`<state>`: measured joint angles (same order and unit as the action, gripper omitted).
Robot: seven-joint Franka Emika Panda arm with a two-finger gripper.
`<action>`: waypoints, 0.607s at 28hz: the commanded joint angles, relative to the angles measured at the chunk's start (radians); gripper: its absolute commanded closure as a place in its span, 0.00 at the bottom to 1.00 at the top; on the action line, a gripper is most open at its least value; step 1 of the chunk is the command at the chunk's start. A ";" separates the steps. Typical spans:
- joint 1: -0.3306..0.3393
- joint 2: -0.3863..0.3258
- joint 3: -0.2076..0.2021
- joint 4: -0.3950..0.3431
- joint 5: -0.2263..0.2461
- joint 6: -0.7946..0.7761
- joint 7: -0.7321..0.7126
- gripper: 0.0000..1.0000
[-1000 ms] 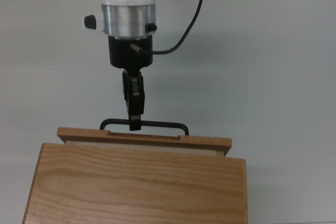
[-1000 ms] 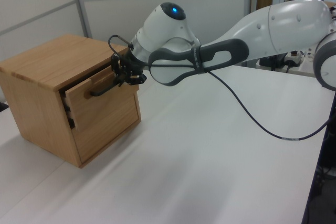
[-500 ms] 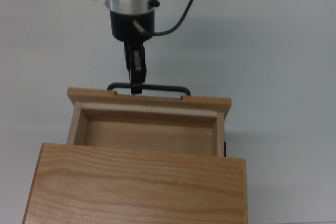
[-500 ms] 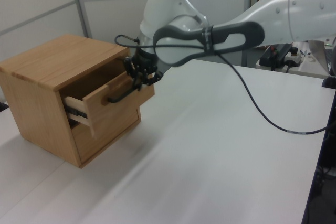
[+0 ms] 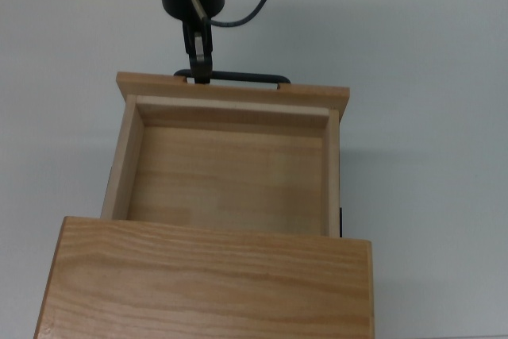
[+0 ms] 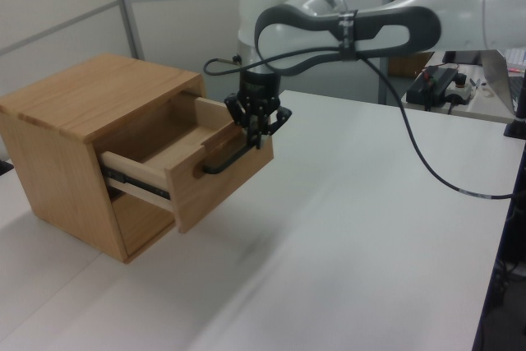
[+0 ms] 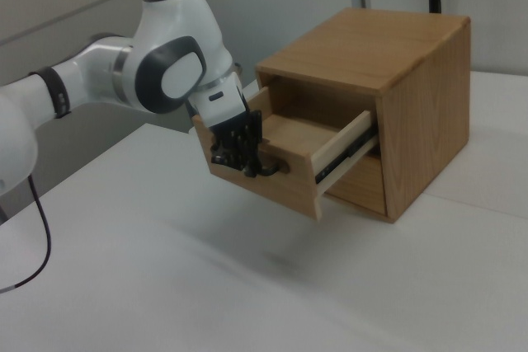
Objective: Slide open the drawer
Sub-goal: 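Pull the handle outward, sliding the upper drawer out of the cabinet, then open the gripper, release the handle and lift away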
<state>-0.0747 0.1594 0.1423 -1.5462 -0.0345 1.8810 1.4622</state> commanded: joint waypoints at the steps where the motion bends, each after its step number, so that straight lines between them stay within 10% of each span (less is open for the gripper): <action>1: 0.001 -0.095 -0.012 -0.066 0.022 -0.127 -0.006 1.00; 17: -0.025 -0.101 -0.017 -0.009 0.022 -0.172 -0.006 1.00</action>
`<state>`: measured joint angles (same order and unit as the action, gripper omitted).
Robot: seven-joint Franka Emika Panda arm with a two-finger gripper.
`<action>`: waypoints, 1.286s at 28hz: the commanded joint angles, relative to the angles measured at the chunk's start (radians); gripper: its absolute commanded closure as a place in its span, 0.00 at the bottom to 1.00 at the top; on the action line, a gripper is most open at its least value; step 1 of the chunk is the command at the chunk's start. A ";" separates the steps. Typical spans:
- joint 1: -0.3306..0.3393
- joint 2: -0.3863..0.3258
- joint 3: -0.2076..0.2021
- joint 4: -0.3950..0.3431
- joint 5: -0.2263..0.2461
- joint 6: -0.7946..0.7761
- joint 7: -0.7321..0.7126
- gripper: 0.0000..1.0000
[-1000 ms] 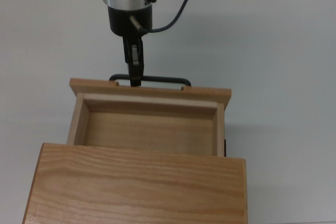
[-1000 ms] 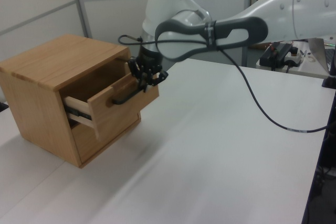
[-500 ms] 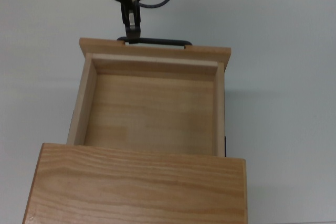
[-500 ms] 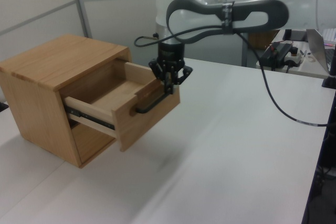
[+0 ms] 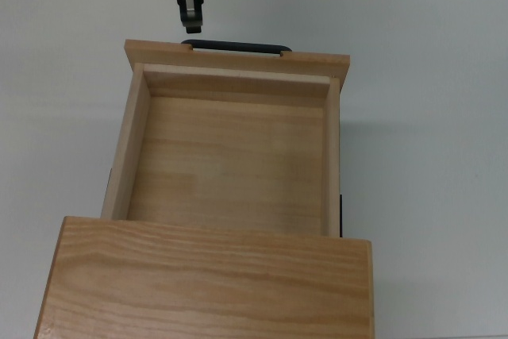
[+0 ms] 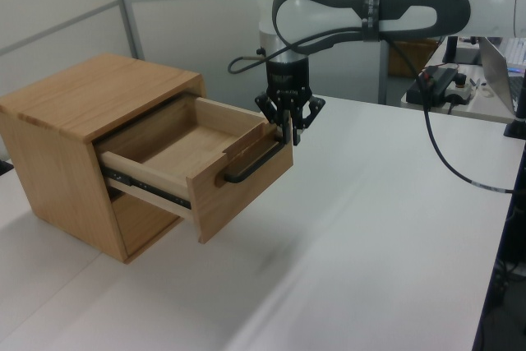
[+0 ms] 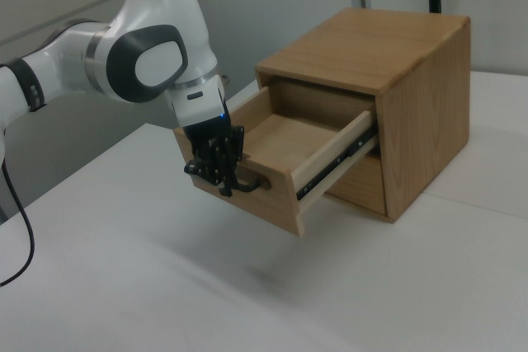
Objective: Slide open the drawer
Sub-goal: 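Open the gripper, release the handle and lift away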
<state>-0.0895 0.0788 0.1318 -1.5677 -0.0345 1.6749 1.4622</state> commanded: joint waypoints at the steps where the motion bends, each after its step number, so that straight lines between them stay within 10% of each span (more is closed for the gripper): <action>1: -0.018 -0.022 -0.008 0.015 0.019 0.054 -0.008 0.81; 4: -0.024 -0.021 -0.008 0.040 0.019 0.065 -0.011 0.15; 7: -0.027 -0.016 -0.008 0.060 0.013 0.077 -0.020 0.00; 36: -0.001 -0.031 0.026 0.144 0.016 0.054 -0.937 0.00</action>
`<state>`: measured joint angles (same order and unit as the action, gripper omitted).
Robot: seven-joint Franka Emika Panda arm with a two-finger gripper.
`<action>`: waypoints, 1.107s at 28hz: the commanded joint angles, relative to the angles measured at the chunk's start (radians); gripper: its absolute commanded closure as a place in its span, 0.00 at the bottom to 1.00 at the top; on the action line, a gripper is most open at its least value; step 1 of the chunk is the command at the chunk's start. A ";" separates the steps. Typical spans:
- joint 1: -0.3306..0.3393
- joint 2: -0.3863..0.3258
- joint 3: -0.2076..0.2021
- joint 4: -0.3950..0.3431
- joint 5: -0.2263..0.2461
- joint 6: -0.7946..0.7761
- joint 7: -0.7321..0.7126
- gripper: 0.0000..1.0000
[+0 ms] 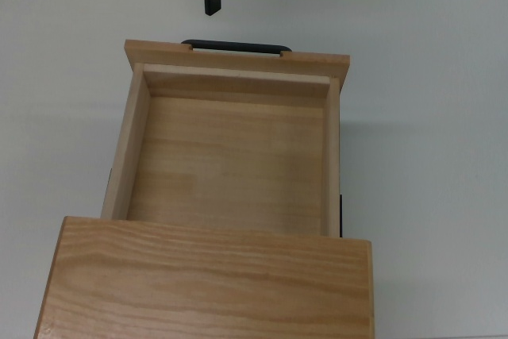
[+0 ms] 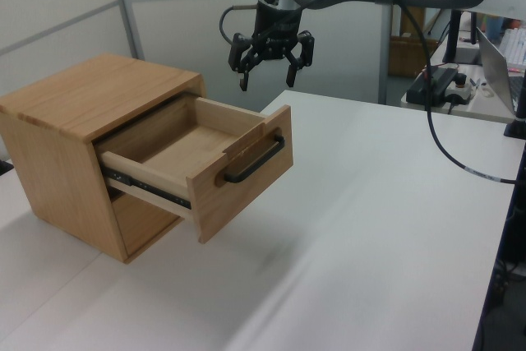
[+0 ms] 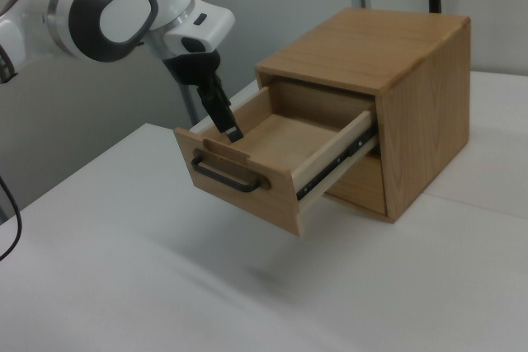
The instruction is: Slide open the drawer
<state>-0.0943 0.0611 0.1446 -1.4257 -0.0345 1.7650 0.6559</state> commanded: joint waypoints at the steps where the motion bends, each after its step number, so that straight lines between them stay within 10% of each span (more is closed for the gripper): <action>1: 0.004 -0.014 0.027 0.002 0.012 -0.047 -0.186 0.00; 16: 0.004 0.000 0.047 -0.012 -0.027 -0.134 -0.640 0.00; 31: 0.004 0.026 0.047 -0.016 -0.074 -0.133 -0.691 0.00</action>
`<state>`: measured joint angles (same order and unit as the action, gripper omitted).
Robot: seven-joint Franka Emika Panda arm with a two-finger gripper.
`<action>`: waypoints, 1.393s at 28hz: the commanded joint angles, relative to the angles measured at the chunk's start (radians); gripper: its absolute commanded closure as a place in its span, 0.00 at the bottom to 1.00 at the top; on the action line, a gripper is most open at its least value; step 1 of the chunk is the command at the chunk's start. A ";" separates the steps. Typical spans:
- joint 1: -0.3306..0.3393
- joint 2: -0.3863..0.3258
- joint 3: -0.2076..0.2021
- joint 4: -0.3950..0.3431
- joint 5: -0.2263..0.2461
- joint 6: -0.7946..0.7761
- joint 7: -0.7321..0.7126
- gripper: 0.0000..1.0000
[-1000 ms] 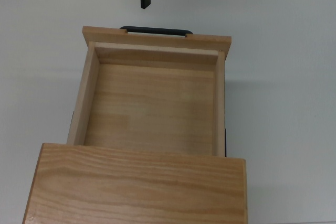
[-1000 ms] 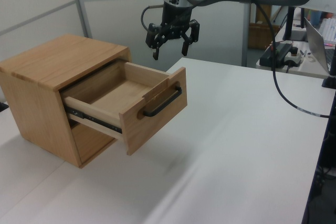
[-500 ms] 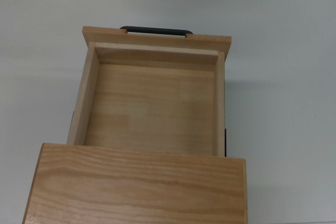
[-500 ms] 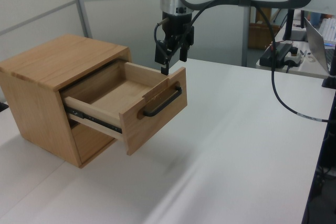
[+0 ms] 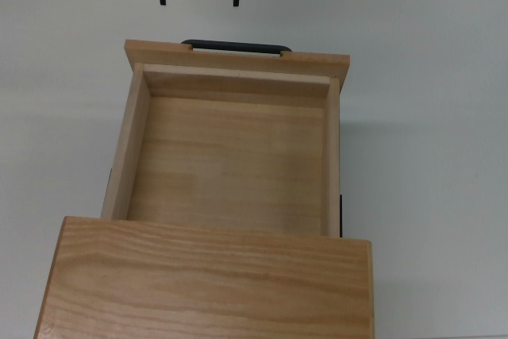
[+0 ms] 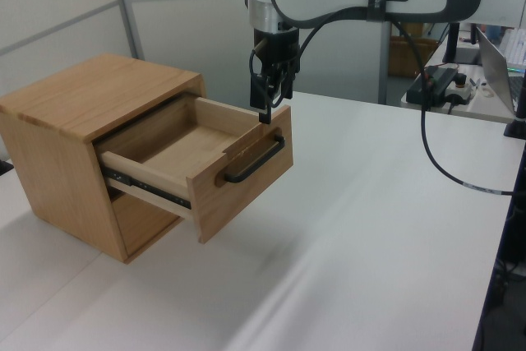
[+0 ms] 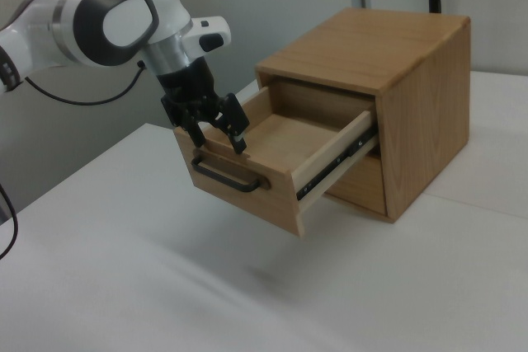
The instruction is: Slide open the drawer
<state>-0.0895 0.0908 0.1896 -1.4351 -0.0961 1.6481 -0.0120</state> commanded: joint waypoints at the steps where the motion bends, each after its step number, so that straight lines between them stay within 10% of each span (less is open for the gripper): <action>1: -0.001 -0.003 0.002 -0.007 -0.013 -0.017 -0.023 0.00; 39: -0.039 0.001 -0.025 0.001 -0.008 -0.030 -0.083 0.00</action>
<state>-0.1272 0.0931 0.1679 -1.4317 -0.0968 1.6464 -0.0732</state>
